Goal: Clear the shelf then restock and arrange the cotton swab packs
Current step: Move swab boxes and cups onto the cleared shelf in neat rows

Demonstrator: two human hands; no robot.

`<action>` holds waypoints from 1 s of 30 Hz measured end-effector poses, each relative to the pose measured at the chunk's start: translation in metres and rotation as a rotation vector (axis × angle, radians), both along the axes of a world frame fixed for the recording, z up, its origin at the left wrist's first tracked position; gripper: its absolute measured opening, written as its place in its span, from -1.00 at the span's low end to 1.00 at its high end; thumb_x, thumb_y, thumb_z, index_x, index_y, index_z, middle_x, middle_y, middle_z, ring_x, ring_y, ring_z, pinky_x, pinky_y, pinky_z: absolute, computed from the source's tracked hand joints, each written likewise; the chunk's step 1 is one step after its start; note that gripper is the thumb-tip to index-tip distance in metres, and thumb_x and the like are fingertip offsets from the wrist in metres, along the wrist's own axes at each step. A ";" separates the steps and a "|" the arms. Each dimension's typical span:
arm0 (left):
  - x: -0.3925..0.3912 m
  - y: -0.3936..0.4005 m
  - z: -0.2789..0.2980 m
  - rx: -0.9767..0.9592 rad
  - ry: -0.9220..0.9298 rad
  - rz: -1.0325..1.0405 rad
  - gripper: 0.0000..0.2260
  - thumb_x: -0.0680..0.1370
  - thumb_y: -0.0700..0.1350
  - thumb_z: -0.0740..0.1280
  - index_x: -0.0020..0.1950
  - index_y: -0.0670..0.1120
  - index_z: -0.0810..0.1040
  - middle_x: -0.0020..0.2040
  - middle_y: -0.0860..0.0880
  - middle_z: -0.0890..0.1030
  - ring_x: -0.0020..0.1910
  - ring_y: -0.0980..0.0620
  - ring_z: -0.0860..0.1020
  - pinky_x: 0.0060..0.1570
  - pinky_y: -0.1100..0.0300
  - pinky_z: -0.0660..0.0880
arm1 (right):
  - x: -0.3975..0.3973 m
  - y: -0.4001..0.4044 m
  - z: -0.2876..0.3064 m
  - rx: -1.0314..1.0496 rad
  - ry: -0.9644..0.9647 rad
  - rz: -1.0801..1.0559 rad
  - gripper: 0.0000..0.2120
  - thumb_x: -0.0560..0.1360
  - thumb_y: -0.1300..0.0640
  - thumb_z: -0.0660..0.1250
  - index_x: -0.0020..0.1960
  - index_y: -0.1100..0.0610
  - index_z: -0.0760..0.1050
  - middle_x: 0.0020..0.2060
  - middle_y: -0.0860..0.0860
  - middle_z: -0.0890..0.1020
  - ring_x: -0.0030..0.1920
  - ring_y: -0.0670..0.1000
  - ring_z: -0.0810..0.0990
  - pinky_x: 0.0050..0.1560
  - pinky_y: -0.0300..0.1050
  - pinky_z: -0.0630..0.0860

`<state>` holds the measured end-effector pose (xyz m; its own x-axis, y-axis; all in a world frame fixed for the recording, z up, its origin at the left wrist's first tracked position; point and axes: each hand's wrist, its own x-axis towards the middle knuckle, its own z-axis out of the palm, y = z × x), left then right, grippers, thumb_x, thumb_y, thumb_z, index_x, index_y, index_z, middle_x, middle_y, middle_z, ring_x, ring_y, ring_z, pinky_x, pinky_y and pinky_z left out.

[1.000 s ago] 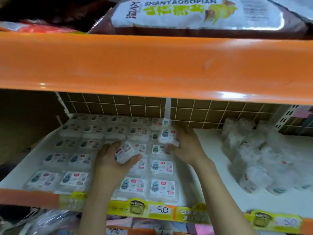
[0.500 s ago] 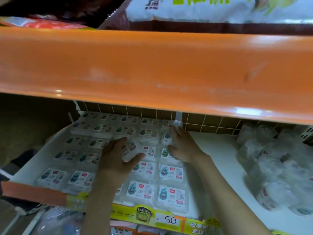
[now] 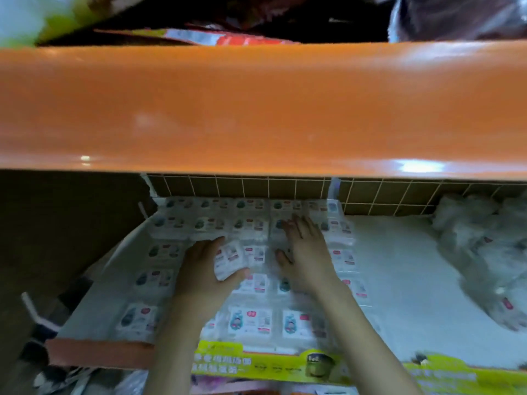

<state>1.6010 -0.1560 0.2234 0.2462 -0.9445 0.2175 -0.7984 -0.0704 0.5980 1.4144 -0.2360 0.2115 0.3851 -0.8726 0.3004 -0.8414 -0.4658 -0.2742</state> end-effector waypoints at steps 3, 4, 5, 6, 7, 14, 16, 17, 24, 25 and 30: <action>0.041 0.011 -0.008 -0.018 0.008 0.067 -0.37 0.30 0.14 0.53 0.29 -0.07 0.49 0.21 -0.11 0.48 0.23 -0.13 0.40 0.22 0.02 0.37 | 0.031 0.014 -0.008 0.084 0.000 -0.127 -0.39 0.43 -0.06 0.17 0.40 0.22 0.33 0.37 0.27 0.36 0.41 0.30 0.26 0.40 0.21 0.20; 0.053 0.013 -0.011 -0.042 -0.009 0.079 -0.36 0.27 0.20 0.50 0.26 -0.08 0.51 0.17 -0.11 0.51 0.20 -0.14 0.42 0.20 0.00 0.38 | 0.037 0.016 -0.013 0.081 -0.001 -0.165 -0.40 0.44 -0.07 0.15 0.39 0.22 0.35 0.36 0.27 0.37 0.40 0.30 0.28 0.37 0.24 0.25; 0.064 0.016 -0.013 -0.065 -0.027 0.082 -0.36 0.26 0.23 0.47 0.24 -0.08 0.53 0.15 -0.11 0.53 0.18 -0.14 0.44 0.19 0.00 0.39 | 0.042 0.018 -0.018 0.076 -0.002 -0.194 -0.43 0.44 -0.07 0.14 0.35 0.23 0.39 0.32 0.28 0.42 0.36 0.32 0.34 0.30 0.27 0.33; 0.074 0.017 -0.015 -0.074 -0.035 0.082 -0.36 0.27 0.21 0.50 0.24 -0.08 0.52 0.17 -0.10 0.53 0.19 -0.12 0.43 0.19 0.02 0.38 | 0.046 0.019 -0.021 0.078 -0.006 -0.210 -0.44 0.45 -0.07 0.11 0.32 0.24 0.42 0.29 0.29 0.45 0.32 0.33 0.39 0.24 0.29 0.39; 0.081 0.018 -0.015 -0.070 -0.037 0.083 -0.37 0.29 0.15 0.54 0.26 -0.08 0.51 0.21 -0.09 0.52 0.22 -0.10 0.41 0.21 0.05 0.36 | 0.048 0.019 -0.024 0.073 -0.011 -0.222 -0.44 0.45 -0.08 0.08 0.31 0.24 0.43 0.27 0.29 0.47 0.31 0.33 0.40 0.23 0.29 0.40; 0.108 0.010 -0.024 -0.006 -0.166 -0.019 -0.30 0.36 0.32 0.32 0.39 -0.04 0.40 0.37 -0.02 0.42 0.36 -0.08 0.29 0.32 0.08 0.19 | 0.048 0.015 -0.031 0.039 0.027 -0.235 -0.38 0.47 -0.14 0.02 0.40 0.20 0.33 0.36 0.27 0.38 0.41 0.28 0.25 0.40 0.16 0.20; 0.113 0.000 -0.025 0.018 -0.205 -0.021 -0.35 0.44 0.21 0.36 0.45 -0.01 0.30 0.44 0.01 0.33 0.43 -0.05 0.18 0.36 0.10 0.09 | 0.048 0.015 -0.031 0.030 0.023 -0.238 -0.36 0.46 -0.15 0.02 0.40 0.22 0.33 0.36 0.27 0.36 0.42 0.28 0.23 0.41 0.12 0.17; 0.115 -0.004 -0.026 0.033 -0.222 -0.032 -0.36 0.46 0.19 0.35 0.47 0.00 0.27 0.46 0.01 0.28 0.44 -0.04 0.14 0.38 0.10 0.06 | 0.048 0.016 -0.030 0.027 0.016 -0.240 -0.37 0.47 -0.14 0.04 0.40 0.22 0.33 0.37 0.28 0.36 0.42 0.28 0.22 0.41 0.12 0.16; 0.121 -0.010 -0.031 0.025 -0.221 -0.110 -0.41 0.51 0.22 0.26 0.49 0.04 0.24 0.56 -0.01 -0.06 0.52 0.01 -0.16 0.44 0.15 -0.19 | 0.050 0.018 -0.028 0.018 0.001 -0.252 -0.36 0.46 -0.18 0.00 0.38 0.19 0.36 0.35 0.24 0.40 0.40 0.28 0.26 0.40 0.16 0.20; 0.121 -0.010 -0.031 0.017 -0.225 -0.119 -0.42 0.52 0.21 0.24 0.49 0.04 0.23 0.56 -0.02 -0.08 0.51 0.02 -0.19 0.43 0.15 -0.21 | 0.050 0.019 -0.028 0.021 0.003 -0.253 -0.36 0.46 -0.18 -0.01 0.39 0.18 0.35 0.36 0.23 0.39 0.41 0.27 0.26 0.40 0.15 0.19; 0.128 -0.019 -0.030 0.040 -0.198 -0.163 -0.41 0.49 0.23 0.29 0.47 0.10 0.24 0.56 0.02 -0.04 0.51 0.03 -0.17 0.44 0.13 -0.16 | 0.048 0.018 -0.030 0.033 -0.003 -0.249 -0.37 0.48 -0.17 0.00 0.41 0.17 0.33 0.39 0.21 0.35 0.43 0.25 0.22 0.42 0.12 0.15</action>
